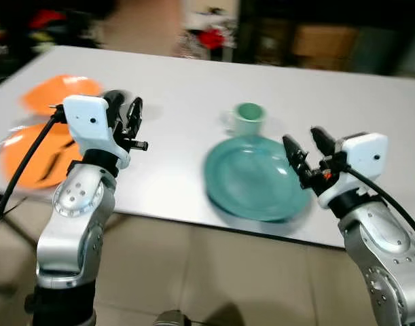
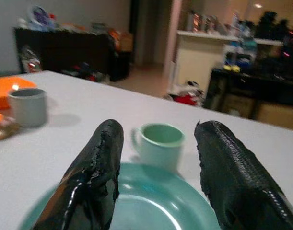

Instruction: Setting the table

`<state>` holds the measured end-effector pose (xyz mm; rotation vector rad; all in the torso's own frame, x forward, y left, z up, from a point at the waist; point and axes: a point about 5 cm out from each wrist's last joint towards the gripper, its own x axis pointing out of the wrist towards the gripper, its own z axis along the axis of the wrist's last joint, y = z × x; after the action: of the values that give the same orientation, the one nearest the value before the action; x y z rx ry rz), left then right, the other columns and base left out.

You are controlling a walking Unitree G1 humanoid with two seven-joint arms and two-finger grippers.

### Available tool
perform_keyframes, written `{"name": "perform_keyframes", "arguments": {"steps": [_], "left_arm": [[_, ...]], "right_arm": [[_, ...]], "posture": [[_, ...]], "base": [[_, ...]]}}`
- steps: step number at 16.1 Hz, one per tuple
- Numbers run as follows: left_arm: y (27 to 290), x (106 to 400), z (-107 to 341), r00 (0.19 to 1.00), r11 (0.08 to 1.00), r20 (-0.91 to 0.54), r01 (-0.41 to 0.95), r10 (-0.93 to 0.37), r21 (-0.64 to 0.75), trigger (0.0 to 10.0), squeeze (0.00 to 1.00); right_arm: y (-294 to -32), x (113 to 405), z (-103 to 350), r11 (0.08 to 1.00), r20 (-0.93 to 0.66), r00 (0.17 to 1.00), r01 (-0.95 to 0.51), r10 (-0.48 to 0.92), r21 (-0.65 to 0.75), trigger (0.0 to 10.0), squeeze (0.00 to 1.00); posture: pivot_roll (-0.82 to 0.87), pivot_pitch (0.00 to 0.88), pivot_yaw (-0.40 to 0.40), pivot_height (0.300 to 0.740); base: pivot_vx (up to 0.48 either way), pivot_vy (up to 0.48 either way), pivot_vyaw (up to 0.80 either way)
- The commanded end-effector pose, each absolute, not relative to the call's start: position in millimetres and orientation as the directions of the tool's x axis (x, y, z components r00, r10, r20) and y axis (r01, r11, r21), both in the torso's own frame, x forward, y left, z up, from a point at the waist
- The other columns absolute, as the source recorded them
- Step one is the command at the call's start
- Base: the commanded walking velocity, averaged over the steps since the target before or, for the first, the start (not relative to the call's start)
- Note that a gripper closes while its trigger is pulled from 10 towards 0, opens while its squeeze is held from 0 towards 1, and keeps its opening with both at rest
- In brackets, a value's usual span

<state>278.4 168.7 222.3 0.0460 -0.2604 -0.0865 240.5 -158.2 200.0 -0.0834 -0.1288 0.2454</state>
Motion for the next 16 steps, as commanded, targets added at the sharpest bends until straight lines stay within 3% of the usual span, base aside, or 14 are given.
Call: {"name": "perform_keyframes", "arguments": {"steps": [1,7,10,11,12,13,14,15,16], "left_arm": [[167.8,276.1,223.4,0.962,0.995,0.264,0.058,-0.076,0.076,10.0,0.0],[168.1,272.5,212.6,0.983,0.987,0.178,0.024,-0.053,0.157,10.0,0.0],[160.6,269.7,194.7,0.988,0.987,0.083,0.126,-0.134,0.095,10.0,0.0],[152.3,270.0,194.0,0.981,0.981,0.05,0.182,-0.186,0.067,10.0,0.51],[150.0,270.0,196.9,0.977,0.977,0.05,0.202,-0.206,0.068,10.0,0.82],[150.0,269.9,196.8,0.976,0.974,0.041,0.21,-0.214,0.081,10.0,0.83],[153.9,272.0,194.7,0.98,0.976,0.028,0.191,-0.195,0.106,10.0,0.73],[152.1,274.0,192.1,0.981,0.97,-0.009,0.191,-0.192,0.149,10.0,0.38],[149.3,273.8,194.1,0.978,0.964,-0.009,0.206,-0.208,0.165,10.0,0.28]], "right_arm": [[-159.6,242.2,199.2,0.972,0.12,0.968,-0.208,0.221,-0.111,10.0,0.0],[-168.5,249.5,204.9,0.99,0.169,0.979,-0.1,0.116,-0.098,10.0,0.0],[-164.1,248.9,203.0,0.99,0.17,0.978,-0.107,0.122,-0.092,10.0,0.0],[-163.3,248.6,201.9,0.989,0.166,0.978,-0.113,0.127,-0.091,10.0,0.0],[-162.5,248.6,202.3,0.989,0.167,0.977,-0.119,0.132,-0.087,10.0,0.0],[-162.0,248.8,202.2,0.989,0.168,0.977,-0.12,0.133,-0.086,10.0,0.0],[-160.5,250.7,200.8,0.989,0.166,0.977,-0.122,0.134,-0.082,10.0,0.0],[-159.7,251.6,202.0,0.988,0.168,0.975,-0.13,0.142,-0.084,10.0,0.0],[-159.5,251.4,202.5,0.988,0.17,0.975,-0.132,0.145,-0.082,10.0,0.0]], "posture": [[0.03,0.0,0.038,0.74],[0.04,0.0,0.023,0.74],[0.03,0.0,0.023,0.74],[0.04,0.0,0.024,0.74],[0.04,0.0,0.023,0.74],[0.04,0.0,0.014,0.74],[0.04,0.0,0.014,0.74],[0.05,0.0,0.018,0.74],[0.05,0.0,0.011,0.74]], "base": [[0.0,0.0,0.8],[0.0,0.0,0.8],[0.0,0.0,0.8],[0.0,0.0,0.8],[0.0,0.0,0.8],[0.0,0.0,0.8],[0.0,0.0,0.8],[0.0,0.0,0.8],[0.0,0.0,0.8]]}}
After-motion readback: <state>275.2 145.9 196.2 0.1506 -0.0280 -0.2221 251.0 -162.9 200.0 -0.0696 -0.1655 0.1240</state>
